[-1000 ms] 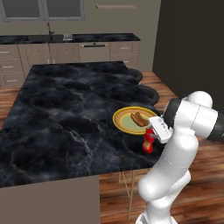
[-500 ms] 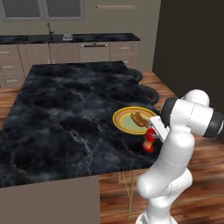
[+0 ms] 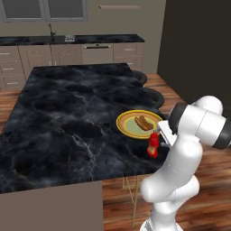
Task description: Move the hot dog bun to the plate on the dining table and place the condiment next to that plate. Then navigate to the fridge and take the sausage and place it on the plate as well.
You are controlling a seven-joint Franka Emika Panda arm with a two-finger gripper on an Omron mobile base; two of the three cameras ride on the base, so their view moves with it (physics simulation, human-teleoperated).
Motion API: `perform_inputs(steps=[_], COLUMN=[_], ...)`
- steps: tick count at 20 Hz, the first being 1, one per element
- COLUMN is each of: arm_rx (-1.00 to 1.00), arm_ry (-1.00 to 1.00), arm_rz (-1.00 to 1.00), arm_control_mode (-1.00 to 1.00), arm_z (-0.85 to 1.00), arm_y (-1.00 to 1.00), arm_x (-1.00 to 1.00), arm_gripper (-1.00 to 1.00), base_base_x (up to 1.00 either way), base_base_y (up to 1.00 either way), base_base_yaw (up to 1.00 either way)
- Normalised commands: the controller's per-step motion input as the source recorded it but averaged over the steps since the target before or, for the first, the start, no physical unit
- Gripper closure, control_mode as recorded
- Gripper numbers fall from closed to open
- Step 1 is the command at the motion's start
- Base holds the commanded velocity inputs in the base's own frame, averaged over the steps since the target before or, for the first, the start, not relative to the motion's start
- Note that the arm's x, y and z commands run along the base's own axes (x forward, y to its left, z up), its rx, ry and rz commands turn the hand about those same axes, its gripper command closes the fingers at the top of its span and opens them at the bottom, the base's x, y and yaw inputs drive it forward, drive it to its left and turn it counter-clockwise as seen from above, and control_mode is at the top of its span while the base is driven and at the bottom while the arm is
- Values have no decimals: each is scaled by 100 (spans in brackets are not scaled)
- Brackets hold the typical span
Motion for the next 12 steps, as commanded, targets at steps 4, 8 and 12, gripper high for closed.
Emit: perform_inputs(steps=[4, 8, 12], arm_rx=[-1, -4, -1], arm_ry=[-15, -15, -12], arm_rz=[-4, -5, -11], arm_control_mode=[-100, -100, -100], arm_z=[63, 69, 65], arm_y=[10, 14, 20], arm_x=[-33, -27, -37], arm_gripper=[-100, -100, -100], base_base_x=[0, 0, 0], base_base_y=[0, 0, 0], base_base_yaw=[0, 0, 0])
